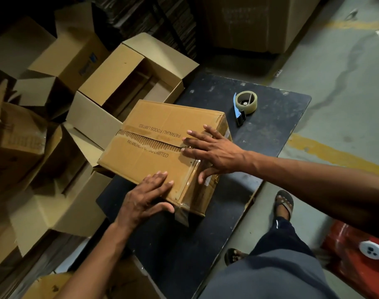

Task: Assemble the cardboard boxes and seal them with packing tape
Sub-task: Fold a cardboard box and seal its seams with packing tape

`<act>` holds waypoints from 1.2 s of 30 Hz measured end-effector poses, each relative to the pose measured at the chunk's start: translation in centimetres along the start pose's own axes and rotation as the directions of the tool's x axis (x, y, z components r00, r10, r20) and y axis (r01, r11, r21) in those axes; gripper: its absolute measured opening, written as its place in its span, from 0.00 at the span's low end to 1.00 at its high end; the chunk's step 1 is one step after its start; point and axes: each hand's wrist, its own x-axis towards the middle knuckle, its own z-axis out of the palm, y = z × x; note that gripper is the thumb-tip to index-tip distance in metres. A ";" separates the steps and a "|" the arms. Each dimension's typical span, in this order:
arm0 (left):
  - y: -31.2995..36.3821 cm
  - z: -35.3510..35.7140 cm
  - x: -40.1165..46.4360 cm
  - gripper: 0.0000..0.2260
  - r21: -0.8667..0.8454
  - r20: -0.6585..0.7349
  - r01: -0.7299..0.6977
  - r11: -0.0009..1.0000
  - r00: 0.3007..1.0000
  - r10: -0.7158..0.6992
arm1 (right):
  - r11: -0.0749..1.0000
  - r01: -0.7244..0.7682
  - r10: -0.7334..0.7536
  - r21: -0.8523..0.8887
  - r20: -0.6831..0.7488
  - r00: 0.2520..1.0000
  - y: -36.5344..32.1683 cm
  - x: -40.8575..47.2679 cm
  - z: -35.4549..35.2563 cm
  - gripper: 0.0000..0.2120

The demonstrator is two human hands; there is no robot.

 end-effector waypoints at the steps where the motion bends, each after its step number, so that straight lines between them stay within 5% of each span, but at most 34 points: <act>1: -0.1 0.1 0.2 0.30 0.074 -0.016 -0.030 0.997 0.999 0.032 | 0.999 -0.040 0.040 0.008 0.006 0.999 -0.5 0.1 -0.1 0.45; 11: 1.1 1.9 0.0 0.29 0.372 -0.139 -0.113 0.921 0.975 0.176 | 0.993 -0.117 0.118 0.005 -0.033 0.992 -2.0 -0.3 0.3 0.46; 20: 1.0 3.4 -0.3 0.41 0.446 -0.131 -0.070 0.892 0.981 0.143 | 0.990 -0.143 0.144 0.013 -0.167 0.976 -3.1 -0.5 1.4 0.52; 25: 1.4 5.2 -1.1 0.32 0.408 -0.162 0.000 0.913 0.984 0.072 | 0.988 -0.154 0.155 0.021 -0.133 0.979 -3.1 -0.5 1.1 0.53; 31: 0.9 4.0 -0.9 0.45 0.381 -0.119 -0.068 0.922 0.985 0.122 | 0.982 -0.178 0.184 0.067 -0.103 0.978 -3.8 -0.3 0.7 0.47; 36: 0.8 3.8 -0.4 0.40 0.419 -0.162 -0.054 0.907 0.978 0.133 | 0.980 -0.185 0.192 0.067 -0.128 0.973 -3.8 -0.4 1.0 0.46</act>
